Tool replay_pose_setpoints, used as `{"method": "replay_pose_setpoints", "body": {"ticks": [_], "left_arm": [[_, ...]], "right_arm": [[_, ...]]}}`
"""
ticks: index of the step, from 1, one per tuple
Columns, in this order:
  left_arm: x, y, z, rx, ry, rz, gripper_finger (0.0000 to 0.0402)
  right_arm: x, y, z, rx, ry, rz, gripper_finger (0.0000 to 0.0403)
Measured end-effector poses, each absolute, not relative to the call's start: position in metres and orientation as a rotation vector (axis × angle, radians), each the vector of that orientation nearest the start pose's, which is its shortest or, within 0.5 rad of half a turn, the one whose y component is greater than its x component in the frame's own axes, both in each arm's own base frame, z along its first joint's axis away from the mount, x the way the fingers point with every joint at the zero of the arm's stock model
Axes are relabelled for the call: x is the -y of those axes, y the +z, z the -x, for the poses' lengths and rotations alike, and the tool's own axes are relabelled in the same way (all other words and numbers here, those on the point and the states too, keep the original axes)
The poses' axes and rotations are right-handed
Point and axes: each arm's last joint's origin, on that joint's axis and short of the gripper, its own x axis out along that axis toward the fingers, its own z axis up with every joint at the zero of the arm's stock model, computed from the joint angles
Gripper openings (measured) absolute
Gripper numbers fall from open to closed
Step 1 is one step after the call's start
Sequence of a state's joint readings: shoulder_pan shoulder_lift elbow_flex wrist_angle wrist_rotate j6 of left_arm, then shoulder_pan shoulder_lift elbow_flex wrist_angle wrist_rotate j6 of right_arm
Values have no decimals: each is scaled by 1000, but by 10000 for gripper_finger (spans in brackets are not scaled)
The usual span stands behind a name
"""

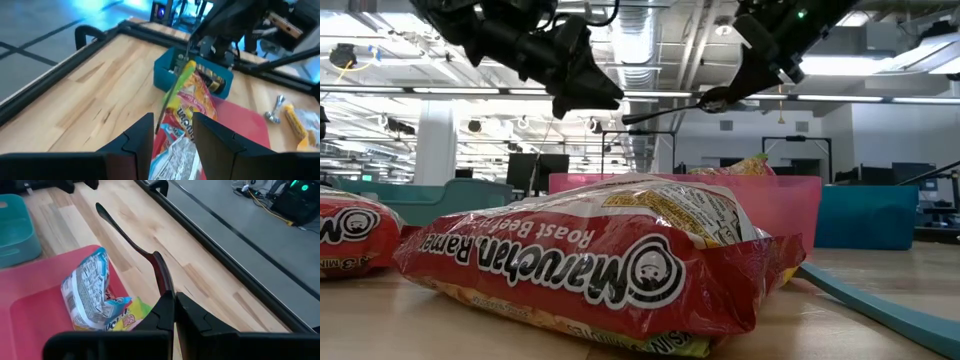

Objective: Pick & Place Food Item
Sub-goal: Put the black spoon into the green bin

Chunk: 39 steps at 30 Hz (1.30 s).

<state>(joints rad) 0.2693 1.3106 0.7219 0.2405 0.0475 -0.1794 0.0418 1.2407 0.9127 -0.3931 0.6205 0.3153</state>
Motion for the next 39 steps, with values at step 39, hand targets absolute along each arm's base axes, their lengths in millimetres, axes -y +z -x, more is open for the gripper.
{"method": "replay_pose_setpoints", "body": {"ticks": [39], "left_arm": [[-78, 222, -257, -202, 29, 292, 130]], "right_arm": [[28, 281, -266, -485, -447, -231, 0]]}}
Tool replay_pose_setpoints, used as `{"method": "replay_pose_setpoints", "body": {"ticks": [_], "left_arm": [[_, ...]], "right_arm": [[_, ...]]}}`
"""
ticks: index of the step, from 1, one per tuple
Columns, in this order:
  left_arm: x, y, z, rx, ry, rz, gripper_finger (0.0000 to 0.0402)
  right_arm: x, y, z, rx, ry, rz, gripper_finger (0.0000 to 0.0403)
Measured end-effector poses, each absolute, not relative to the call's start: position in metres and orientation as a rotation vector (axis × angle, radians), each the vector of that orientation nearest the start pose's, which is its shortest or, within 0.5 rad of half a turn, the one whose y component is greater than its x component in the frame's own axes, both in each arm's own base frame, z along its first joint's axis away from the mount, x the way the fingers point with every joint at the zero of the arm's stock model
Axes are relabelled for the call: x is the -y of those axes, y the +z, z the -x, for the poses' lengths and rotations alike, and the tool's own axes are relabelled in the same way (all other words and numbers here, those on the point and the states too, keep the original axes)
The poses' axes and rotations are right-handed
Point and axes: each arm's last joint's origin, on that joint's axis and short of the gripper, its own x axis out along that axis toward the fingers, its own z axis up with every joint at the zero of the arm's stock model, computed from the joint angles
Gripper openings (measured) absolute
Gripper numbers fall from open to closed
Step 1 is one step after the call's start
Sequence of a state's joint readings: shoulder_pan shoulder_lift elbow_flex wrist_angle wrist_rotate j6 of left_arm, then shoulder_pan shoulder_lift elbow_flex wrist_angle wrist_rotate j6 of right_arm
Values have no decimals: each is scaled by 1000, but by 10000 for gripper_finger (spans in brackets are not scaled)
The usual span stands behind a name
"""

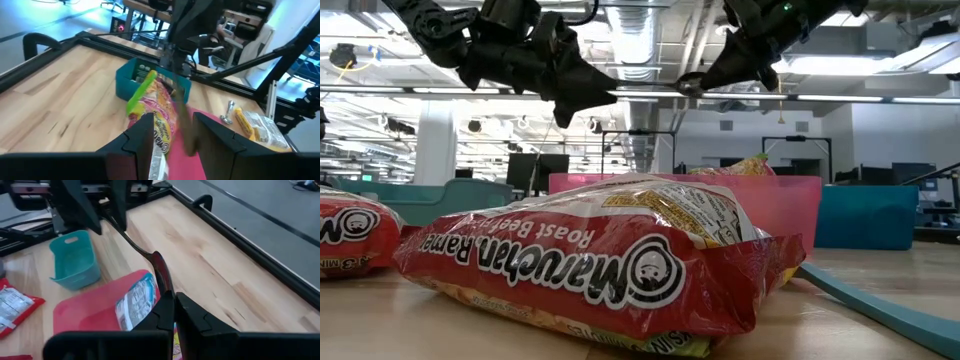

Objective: Pick & Place Food Item
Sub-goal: Put the black spoon into the green bin

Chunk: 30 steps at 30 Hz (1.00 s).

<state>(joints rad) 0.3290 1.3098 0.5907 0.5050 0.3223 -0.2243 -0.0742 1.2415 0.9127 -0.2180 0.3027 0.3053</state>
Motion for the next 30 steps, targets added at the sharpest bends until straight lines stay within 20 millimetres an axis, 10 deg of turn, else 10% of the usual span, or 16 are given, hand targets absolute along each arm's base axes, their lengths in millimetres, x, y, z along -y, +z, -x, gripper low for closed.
{"method": "replay_pose_setpoints", "body": {"ticks": [30], "left_arm": [[-75, 227, -259, -154, 17, 268, 5]], "right_arm": [[28, 281, -266, -489, -442, -275, 0]]}}
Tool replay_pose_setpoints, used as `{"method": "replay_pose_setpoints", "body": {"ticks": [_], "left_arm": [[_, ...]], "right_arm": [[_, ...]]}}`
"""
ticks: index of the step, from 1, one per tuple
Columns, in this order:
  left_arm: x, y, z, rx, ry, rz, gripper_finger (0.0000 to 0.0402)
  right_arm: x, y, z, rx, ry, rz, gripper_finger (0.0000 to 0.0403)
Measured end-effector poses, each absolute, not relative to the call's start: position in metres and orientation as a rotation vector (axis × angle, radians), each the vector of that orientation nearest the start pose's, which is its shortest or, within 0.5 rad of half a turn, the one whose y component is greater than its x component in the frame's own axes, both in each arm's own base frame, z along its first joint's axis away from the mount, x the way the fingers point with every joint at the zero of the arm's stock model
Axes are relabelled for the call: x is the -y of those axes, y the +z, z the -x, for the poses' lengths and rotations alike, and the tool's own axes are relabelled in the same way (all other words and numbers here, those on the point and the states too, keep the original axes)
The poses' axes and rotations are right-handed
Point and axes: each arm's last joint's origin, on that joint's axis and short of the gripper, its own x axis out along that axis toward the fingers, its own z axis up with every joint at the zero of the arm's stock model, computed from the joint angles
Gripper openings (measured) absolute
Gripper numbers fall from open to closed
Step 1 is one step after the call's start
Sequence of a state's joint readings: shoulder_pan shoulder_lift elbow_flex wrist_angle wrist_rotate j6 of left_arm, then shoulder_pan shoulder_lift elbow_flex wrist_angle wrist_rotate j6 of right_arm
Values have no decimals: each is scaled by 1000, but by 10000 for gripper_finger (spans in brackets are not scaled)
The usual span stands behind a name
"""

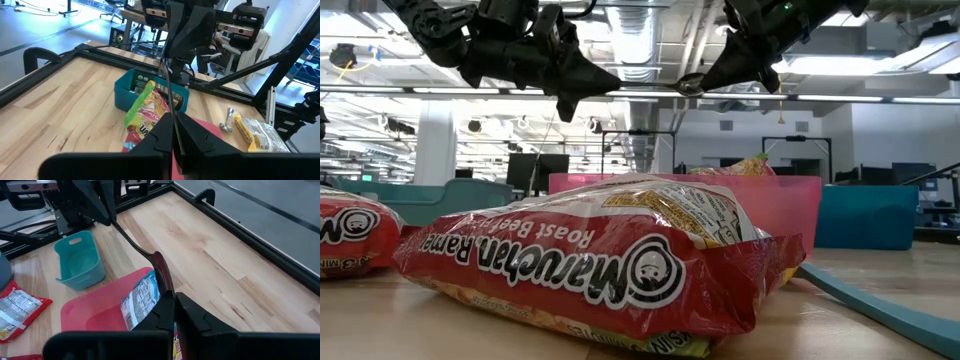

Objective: Pick & Place Food Item
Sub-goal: Put the black spoon into the green bin

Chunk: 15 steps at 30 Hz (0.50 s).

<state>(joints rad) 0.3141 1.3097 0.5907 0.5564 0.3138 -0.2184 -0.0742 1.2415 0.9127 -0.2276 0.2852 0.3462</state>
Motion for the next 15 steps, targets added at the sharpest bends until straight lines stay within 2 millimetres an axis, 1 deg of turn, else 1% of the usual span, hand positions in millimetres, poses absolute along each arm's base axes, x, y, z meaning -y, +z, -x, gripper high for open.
{"method": "replay_pose_setpoints", "body": {"ticks": [6, 15], "left_arm": [[-75, 227, -259, -153, 22, 269, 8], [-75, 227, -259, -153, 25, 273, 3]], "right_arm": [[28, 281, -266, -488, -443, -281, 5], [28, 281, -266, -487, -445, -285, 45]]}}
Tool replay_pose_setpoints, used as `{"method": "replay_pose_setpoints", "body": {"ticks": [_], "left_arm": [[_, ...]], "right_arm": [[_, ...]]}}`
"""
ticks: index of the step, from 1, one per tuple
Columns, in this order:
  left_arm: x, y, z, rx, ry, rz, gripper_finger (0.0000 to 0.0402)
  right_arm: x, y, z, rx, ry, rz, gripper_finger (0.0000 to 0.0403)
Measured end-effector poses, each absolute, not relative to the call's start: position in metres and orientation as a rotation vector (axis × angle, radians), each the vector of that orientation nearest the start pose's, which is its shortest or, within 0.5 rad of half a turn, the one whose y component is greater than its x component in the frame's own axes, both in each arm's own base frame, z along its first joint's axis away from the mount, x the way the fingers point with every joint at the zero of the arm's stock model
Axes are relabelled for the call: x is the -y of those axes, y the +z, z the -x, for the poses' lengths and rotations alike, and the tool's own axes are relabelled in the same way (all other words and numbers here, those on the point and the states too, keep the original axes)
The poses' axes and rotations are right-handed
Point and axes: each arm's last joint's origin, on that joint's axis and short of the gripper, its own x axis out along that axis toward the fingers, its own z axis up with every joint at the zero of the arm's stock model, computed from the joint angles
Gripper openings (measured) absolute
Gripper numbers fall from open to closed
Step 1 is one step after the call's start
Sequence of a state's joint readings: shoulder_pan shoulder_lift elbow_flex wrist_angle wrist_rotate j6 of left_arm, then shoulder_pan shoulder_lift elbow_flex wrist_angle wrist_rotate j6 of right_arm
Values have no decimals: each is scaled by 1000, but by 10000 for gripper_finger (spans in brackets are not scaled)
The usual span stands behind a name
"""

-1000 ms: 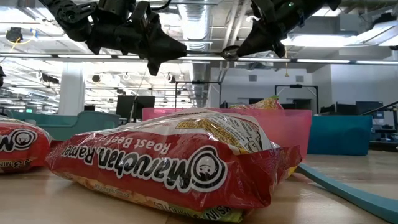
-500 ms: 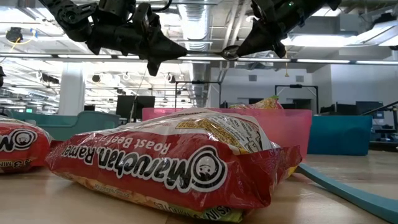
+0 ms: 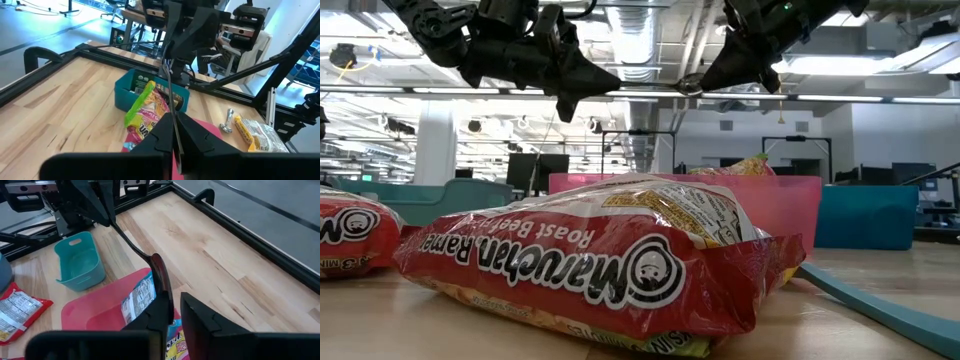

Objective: Pick & Place Food Item
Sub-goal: Put the black spoon into the green bin

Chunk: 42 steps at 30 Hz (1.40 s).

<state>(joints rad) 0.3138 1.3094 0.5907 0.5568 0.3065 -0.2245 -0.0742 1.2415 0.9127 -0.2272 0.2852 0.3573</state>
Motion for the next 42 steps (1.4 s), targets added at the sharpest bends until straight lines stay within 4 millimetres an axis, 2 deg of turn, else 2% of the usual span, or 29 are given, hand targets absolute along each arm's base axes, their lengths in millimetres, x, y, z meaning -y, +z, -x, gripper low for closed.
{"method": "replay_pose_setpoints", "body": {"ticks": [9, 12, 24, 30, 42], "left_arm": [[-75, 227, -259, -155, 20, 275, 2], [-75, 226, -259, -164, 22, 287, 3], [-73, 218, -254, -278, 45, 384, 3], [-67, 226, -236, -356, 66, 437, 4], [-51, 241, -186, -526, 115, 567, 2]], "right_arm": [[28, 281, -266, -499, -430, -221, 96], [28, 287, -264, -487, -425, -210, 107], [26, 310, -240, -460, -417, -188, 113], [27, 308, -235, -491, -454, -174, 113], [27, 307, -237, -489, -457, -173, 113]]}}
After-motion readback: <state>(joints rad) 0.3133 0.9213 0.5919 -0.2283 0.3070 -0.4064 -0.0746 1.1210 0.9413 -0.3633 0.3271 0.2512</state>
